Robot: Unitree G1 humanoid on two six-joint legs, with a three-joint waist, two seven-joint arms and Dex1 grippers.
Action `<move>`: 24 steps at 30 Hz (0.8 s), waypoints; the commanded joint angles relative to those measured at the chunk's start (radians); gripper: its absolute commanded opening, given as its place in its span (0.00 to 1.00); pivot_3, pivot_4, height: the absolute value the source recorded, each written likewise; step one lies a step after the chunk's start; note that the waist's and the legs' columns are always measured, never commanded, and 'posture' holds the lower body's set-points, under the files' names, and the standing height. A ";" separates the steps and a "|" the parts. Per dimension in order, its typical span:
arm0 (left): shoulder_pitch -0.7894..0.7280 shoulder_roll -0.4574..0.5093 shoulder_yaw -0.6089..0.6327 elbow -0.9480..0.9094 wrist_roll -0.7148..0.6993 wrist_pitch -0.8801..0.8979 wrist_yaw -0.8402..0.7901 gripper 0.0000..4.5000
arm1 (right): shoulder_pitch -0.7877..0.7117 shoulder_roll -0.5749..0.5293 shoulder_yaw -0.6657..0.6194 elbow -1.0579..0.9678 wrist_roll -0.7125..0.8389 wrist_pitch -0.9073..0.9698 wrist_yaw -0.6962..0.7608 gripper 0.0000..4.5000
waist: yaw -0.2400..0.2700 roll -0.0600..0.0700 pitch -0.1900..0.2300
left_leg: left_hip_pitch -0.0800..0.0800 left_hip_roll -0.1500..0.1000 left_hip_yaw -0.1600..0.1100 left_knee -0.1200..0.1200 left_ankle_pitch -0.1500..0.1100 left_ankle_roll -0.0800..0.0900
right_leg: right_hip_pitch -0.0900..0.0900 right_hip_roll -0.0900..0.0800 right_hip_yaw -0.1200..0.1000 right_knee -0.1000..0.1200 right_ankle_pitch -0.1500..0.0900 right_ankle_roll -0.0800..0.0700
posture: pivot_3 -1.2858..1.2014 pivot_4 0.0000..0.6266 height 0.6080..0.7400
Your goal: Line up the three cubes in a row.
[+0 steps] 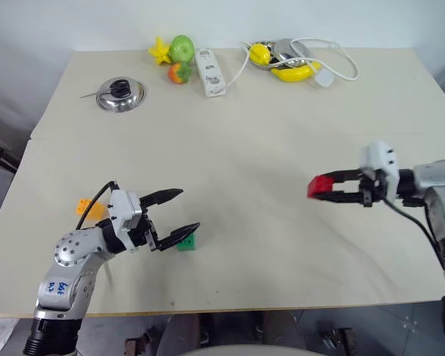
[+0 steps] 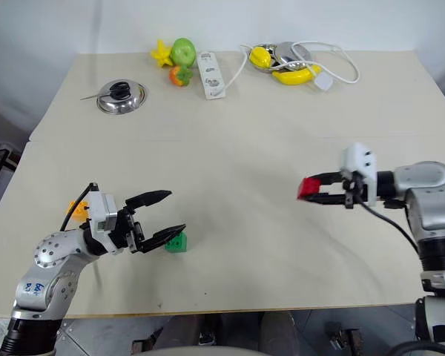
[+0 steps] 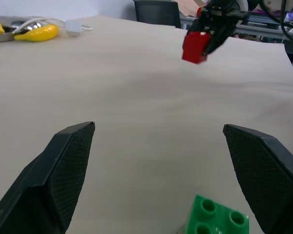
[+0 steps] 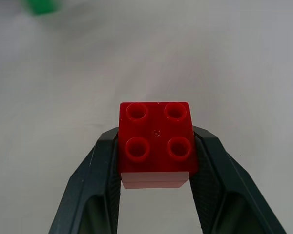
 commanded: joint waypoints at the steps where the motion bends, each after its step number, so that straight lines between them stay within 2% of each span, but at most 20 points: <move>1: 0.018 0.003 0.007 -0.033 -0.009 -0.006 -0.004 1.00 | -0.071 0.027 0.063 0.080 -0.039 -0.086 0.083 0.33 | 0.003 0.000 0.000 | 0.000 0.000 0.000 0.000 0.000 0.000 | 0.000 0.000 0.000 0.000 0.000 0.000 | 0.52 0.24 1.00; 10: 0.057 0.025 0.054 -0.052 -0.019 -0.004 0.001 1.00 | -0.178 0.059 0.188 0.382 -0.048 -0.369 0.091 0.33 | 0.000 -0.001 0.001 | -0.001 -0.001 -0.002 -0.001 0.000 0.000 | 0.000 -0.001 -0.002 -0.002 0.000 0.000 | 0.52 0.24 1.00; 15: 0.056 0.026 0.072 -0.048 -0.017 -0.006 0.007 1.00 | -0.228 0.071 0.215 0.477 -0.042 -0.401 0.091 0.33 | -0.003 -0.001 0.001 | -0.001 0.000 -0.002 0.001 0.000 0.000 | 0.001 -0.001 -0.002 0.000 0.000 0.000 | 0.52 0.24 1.00; 20: 0.076 0.032 0.108 -0.049 -0.024 -0.009 0.010 1.00 | -0.242 0.072 0.180 0.489 -0.018 -0.413 0.091 0.69 | -0.009 -0.001 0.001 | -0.001 0.000 -0.002 0.001 0.000 0.000 | 0.001 -0.001 -0.002 0.000 0.000 0.000 | 0.52 0.24 1.00; 24: 0.119 0.046 0.172 -0.040 -0.030 -0.020 0.003 1.00 | -0.227 0.078 0.088 0.473 0.016 -0.462 0.091 0.98 | -0.019 -0.001 0.001 | -0.001 0.000 -0.002 0.001 0.000 0.000 | 0.000 -0.001 -0.002 0.000 0.000 0.000 | 0.52 0.24 1.00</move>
